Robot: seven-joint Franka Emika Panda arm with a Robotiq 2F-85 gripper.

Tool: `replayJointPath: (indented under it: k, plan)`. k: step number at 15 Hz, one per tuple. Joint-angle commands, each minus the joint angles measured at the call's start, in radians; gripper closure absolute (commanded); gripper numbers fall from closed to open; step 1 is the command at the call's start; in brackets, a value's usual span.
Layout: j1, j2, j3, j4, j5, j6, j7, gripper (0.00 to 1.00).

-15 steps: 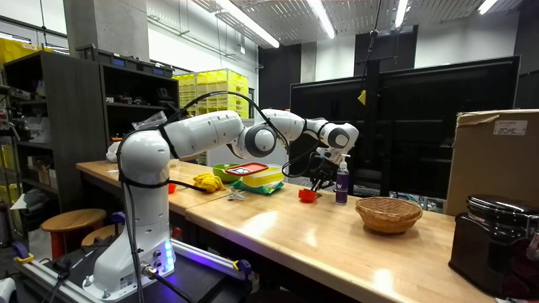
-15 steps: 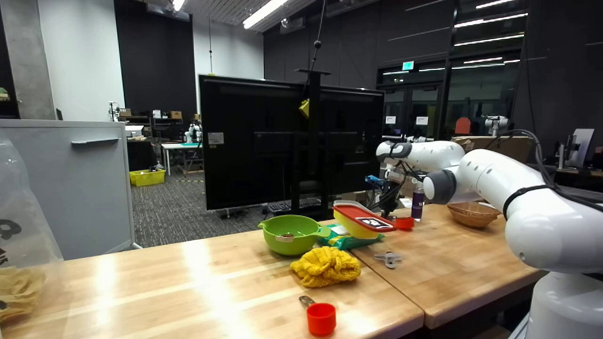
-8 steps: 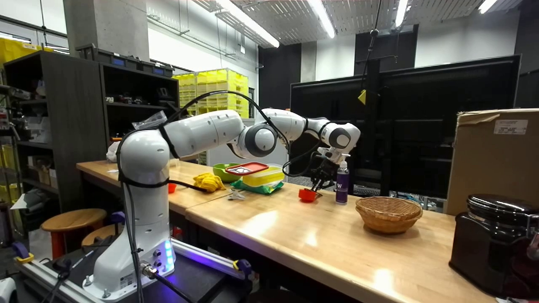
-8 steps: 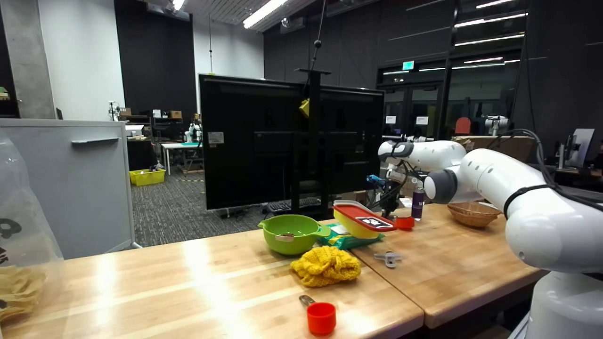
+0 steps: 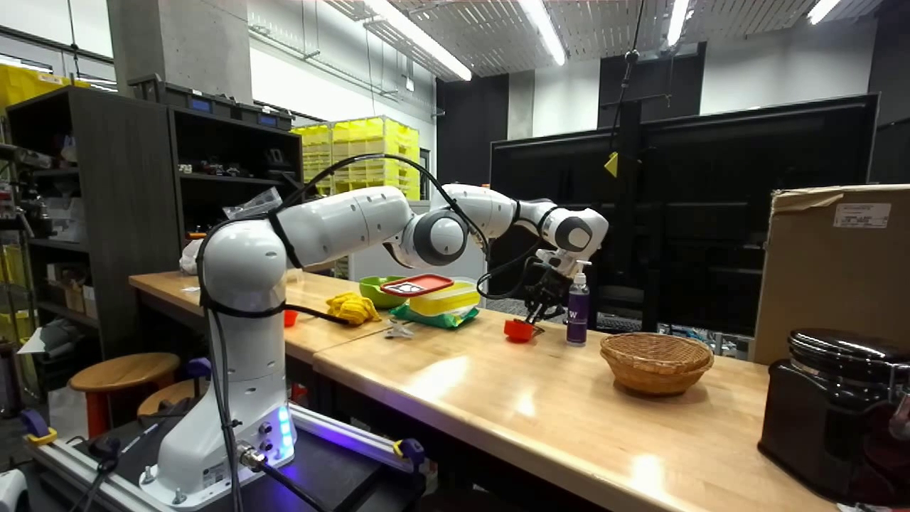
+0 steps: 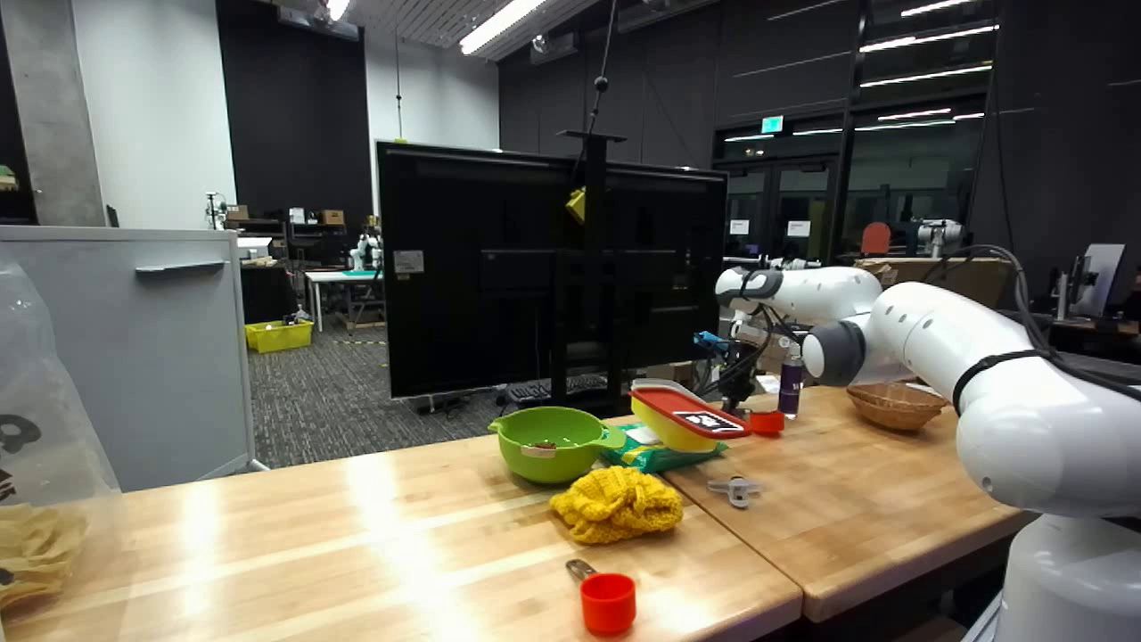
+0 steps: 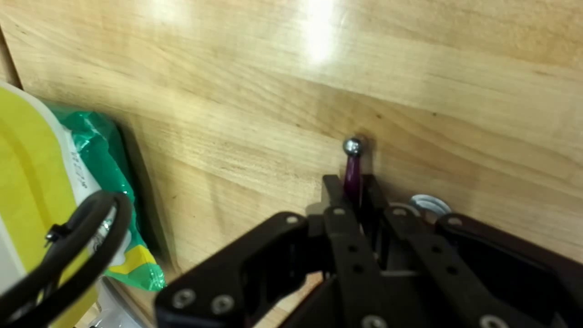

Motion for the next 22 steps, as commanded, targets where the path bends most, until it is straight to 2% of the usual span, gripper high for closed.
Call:
replayJointPath:
  k: [1,5,6,8,10,11,15,16,17,22]
  plan:
    - [0.000,0.000,0.000,0.000,0.000,0.000,0.000,0.88]
    - [0.000,0.000,0.000,0.000,0.000,0.000,0.000,0.88]
    - [0.000,0.000,0.000,0.000,0.000,0.000,0.000,0.63]
    - [0.009,-0.006,-0.013,0.006,-0.021,-0.001,-0.008,0.58]
    - [0.024,-0.012,-0.033,0.018,-0.053,0.003,-0.013,0.47]
    - [0.010,0.004,0.023,0.066,-0.130,-0.007,-0.001,0.41]
    - [0.020,0.009,0.027,0.126,-0.270,-0.012,-0.008,0.13]
    - [0.028,-0.039,0.026,0.049,-0.297,0.032,-0.023,0.07]
    - [0.028,-0.039,0.027,0.055,-0.314,0.041,-0.024,0.01]
    - [0.032,-0.059,0.030,0.062,-0.361,0.099,-0.028,0.00]
